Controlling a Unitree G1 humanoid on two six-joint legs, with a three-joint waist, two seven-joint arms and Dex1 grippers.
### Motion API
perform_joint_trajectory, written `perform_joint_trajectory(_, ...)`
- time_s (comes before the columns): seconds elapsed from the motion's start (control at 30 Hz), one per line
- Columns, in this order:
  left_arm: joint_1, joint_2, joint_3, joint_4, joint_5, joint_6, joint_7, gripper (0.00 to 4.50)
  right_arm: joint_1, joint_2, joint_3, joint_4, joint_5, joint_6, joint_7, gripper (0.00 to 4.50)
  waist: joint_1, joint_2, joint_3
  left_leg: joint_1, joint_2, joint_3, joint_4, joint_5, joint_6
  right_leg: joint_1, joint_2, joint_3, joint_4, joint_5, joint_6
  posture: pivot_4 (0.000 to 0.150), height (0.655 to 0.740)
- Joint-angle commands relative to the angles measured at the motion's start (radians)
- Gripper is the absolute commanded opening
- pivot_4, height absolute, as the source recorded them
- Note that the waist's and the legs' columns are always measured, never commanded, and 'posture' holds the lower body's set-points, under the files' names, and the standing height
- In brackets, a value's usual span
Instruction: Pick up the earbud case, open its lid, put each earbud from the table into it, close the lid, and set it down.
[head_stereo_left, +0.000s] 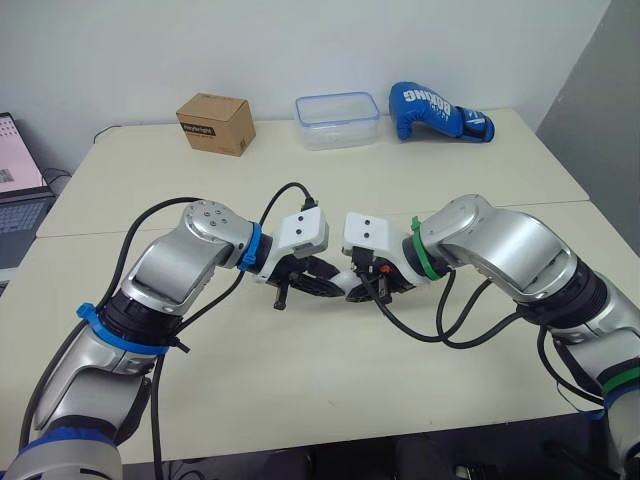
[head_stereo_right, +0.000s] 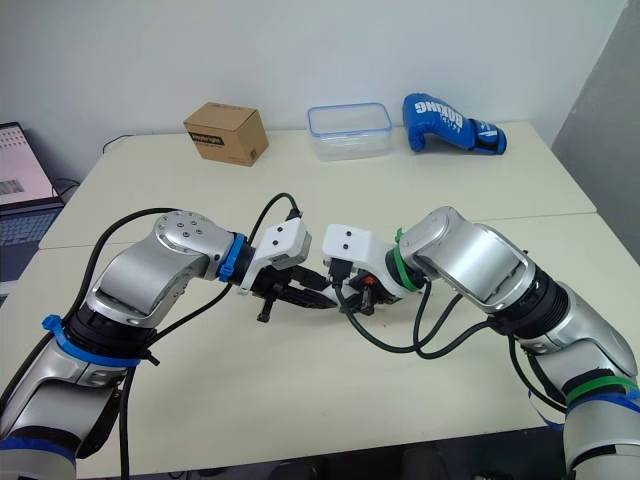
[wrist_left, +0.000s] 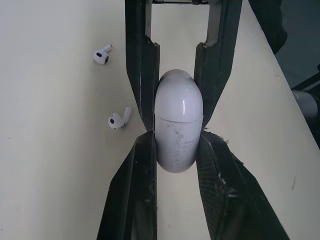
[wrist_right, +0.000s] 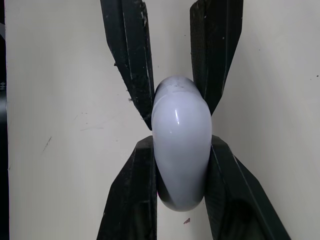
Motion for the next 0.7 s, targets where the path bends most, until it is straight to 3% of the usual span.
perform_joint_trajectory(0.03,-0.002,-0.007,0.028,-0.020,-0.001,-0.009,0.019,0.72,-0.026,0.010,-0.020,-0.029,-0.003,-0.030,0.007,2.17,-0.001,0.000,0.000,0.000,0.000,0.000,0.000,0.000,0.000,0.000,0.000,0.000,0.000,0.000,0.000,0.150,0.7307)
perform_joint_trajectory(0.13,0.016,-0.005,0.051,-0.024,-0.010,-0.009,0.036,0.72,-0.015,-0.004,-0.024,-0.034,-0.011,-0.051,0.008,3.28,-0.001,0.000,0.000,0.000,0.000,0.000,0.000,0.000,0.000,0.000,0.000,0.000,0.000,0.000,0.000,0.150,0.7307)
perform_joint_trajectory(0.4,0.161,-0.008,0.182,-0.036,-0.057,-0.077,0.079,0.72,0.070,-0.086,-0.131,-0.059,0.030,-0.095,0.031,3.28,0.001,0.000,0.000,0.000,0.000,0.000,0.000,0.000,0.000,0.000,0.000,0.000,0.000,0.000,0.000,0.150,0.7307)
perform_joint_trajectory(0.7,0.311,-0.092,0.379,-0.026,-0.176,-0.175,0.158,0.72,0.290,-0.089,-0.379,-0.029,0.103,-0.208,0.014,3.28,0.005,0.000,0.000,0.000,0.000,0.001,0.000,0.000,0.000,0.000,-0.001,0.000,0.000,0.000,0.000,0.150,0.7307)
